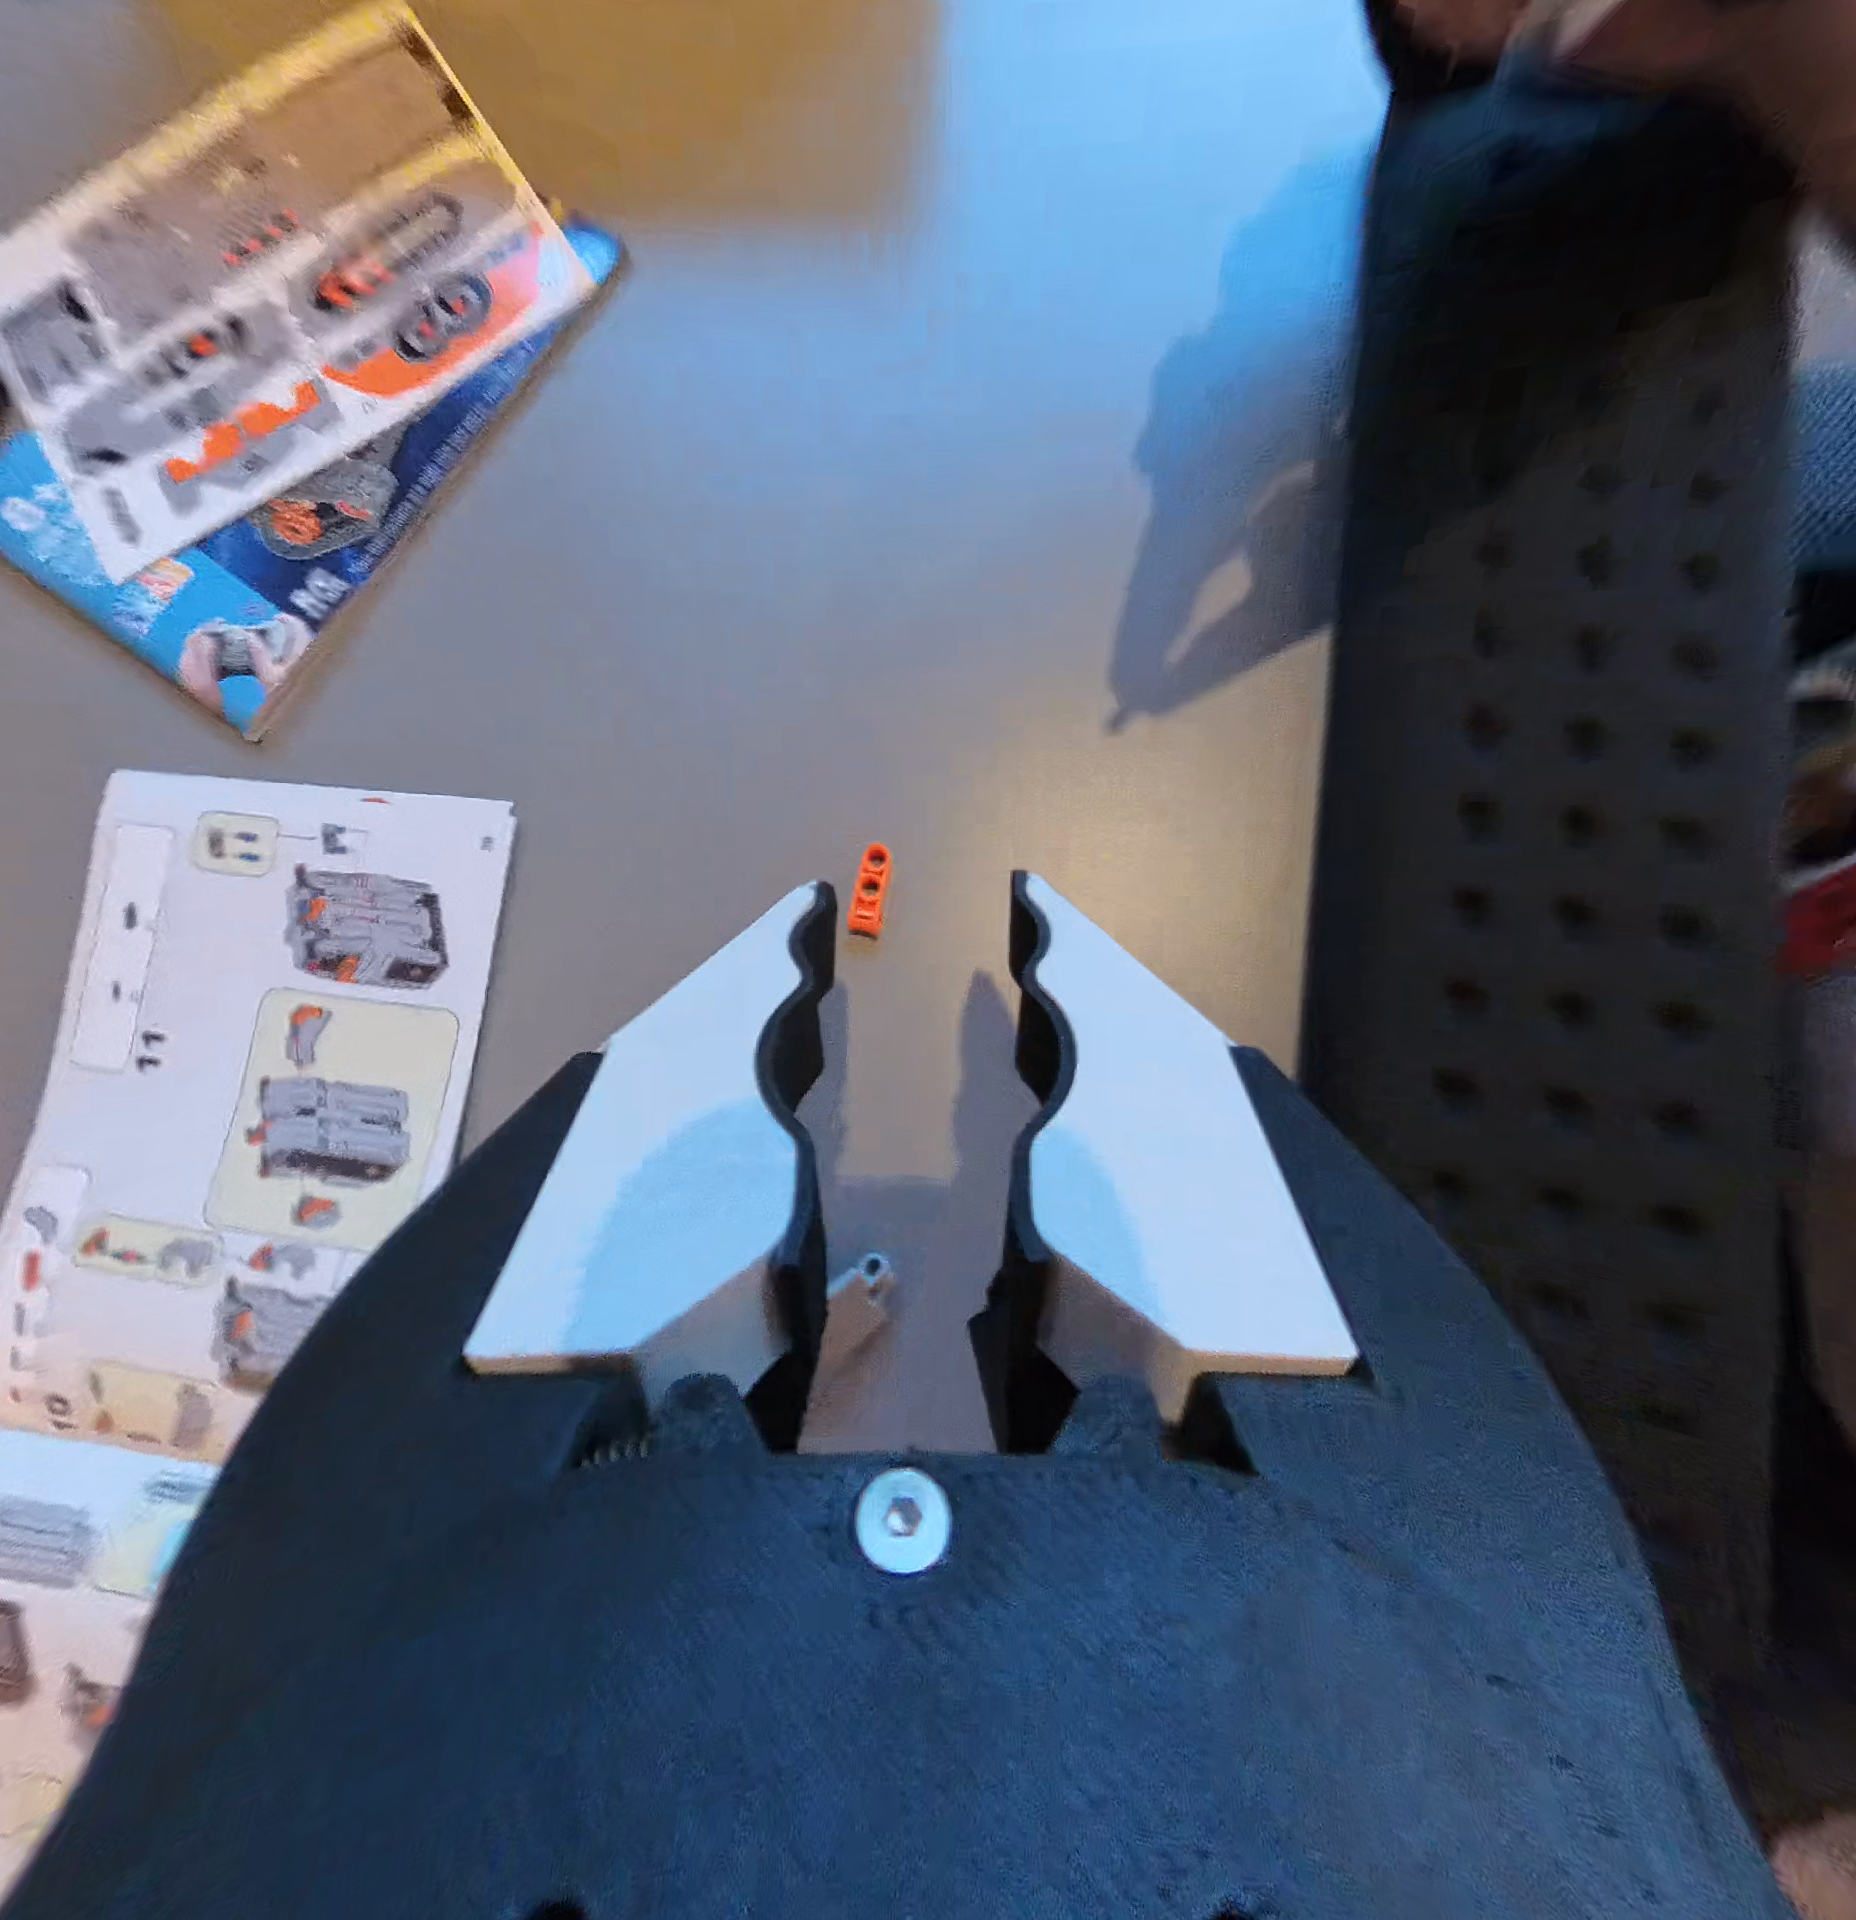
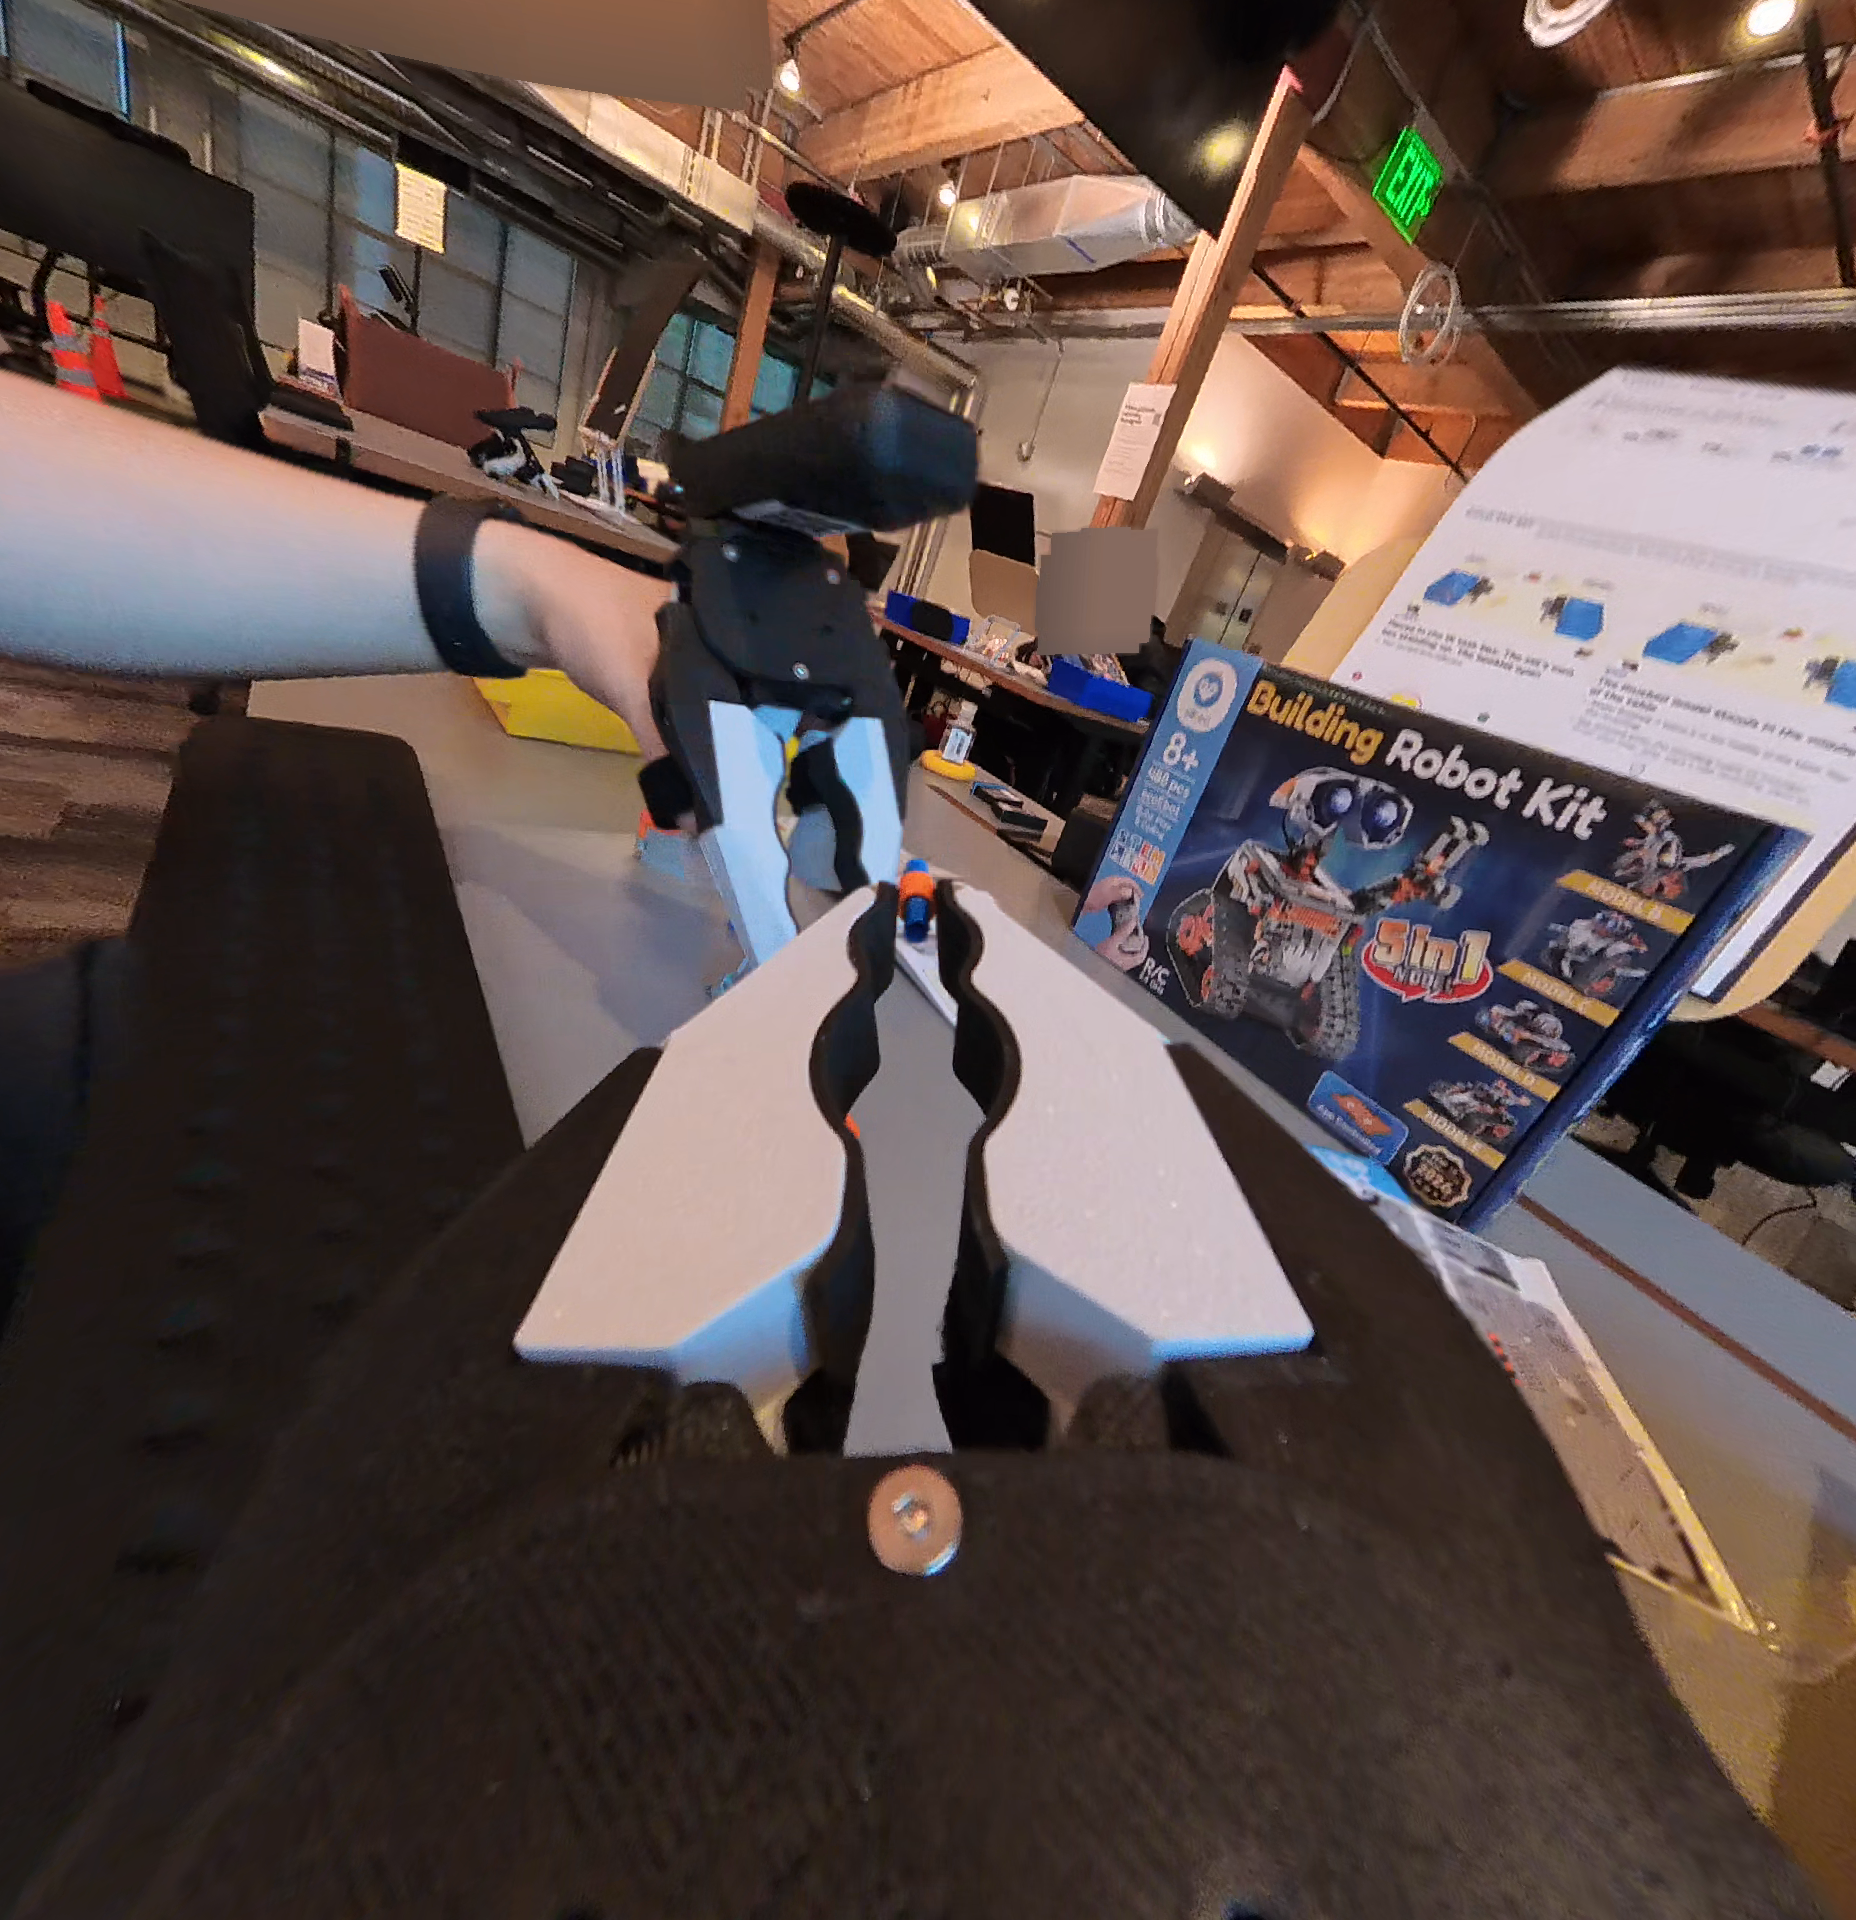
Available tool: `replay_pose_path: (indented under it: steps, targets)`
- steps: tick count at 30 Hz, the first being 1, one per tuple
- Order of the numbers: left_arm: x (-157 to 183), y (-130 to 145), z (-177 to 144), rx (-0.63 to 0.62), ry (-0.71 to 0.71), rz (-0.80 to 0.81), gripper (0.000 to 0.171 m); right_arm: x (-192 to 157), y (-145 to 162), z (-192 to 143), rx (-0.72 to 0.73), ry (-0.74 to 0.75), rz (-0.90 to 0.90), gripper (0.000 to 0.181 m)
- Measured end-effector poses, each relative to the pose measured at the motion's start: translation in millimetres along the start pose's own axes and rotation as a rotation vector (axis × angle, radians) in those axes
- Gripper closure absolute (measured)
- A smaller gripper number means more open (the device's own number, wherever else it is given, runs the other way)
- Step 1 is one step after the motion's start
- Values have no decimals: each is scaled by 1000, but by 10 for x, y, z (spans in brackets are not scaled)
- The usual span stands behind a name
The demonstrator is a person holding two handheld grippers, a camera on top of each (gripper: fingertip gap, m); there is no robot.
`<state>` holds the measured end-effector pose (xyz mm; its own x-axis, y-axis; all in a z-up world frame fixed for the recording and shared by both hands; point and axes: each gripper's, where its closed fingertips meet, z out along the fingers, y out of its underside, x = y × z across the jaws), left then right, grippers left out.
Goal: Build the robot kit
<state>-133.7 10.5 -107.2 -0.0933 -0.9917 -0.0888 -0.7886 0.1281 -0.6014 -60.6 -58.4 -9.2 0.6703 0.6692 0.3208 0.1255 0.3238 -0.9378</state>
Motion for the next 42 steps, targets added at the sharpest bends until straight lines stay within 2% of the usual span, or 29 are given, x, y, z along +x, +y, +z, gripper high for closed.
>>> replay_pose_path:
  steps: [3, 5, 11, 13, 34, 36, 38, 40, 42]
  targets:
    - [-48, 164, 286, -152, 16, 76, 139, 2, 28, 11, -16, 0, -20, 175]
    - [-94, 220, 415, -179, 13, 96, 142, 2, 66, -1, -25, 0, -17, 175]
    - [-106, 187, 500, -111, 62, 58, 152, -18, 70, -26, -11, -28, 16, 175]
    - [-133, 204, 505, -121, 58, 68, 157, -30, 96, -13, -24, -38, 26, 175]
    - [-122, 165, 489, -143, 100, 70, 166, -76, 126, -30, -40, -55, 31, 175]
    - [-165, 29, 356, -64, 108, 0, 166, -20, 180, -24, -69, -25, 36, 175]
    - [-195, -233, 106, 105, 167, -123, 166, 112, 233, -26, -98, 42, 46, 175]
    - [-250, -597, -310, 366, 255, -253, 166, 380, 189, -39, -87, 141, 62, 175]
    - [-329, -968, -894, 662, 358, -331, 166, 759, -182, -51, 6, 213, 79, 175]
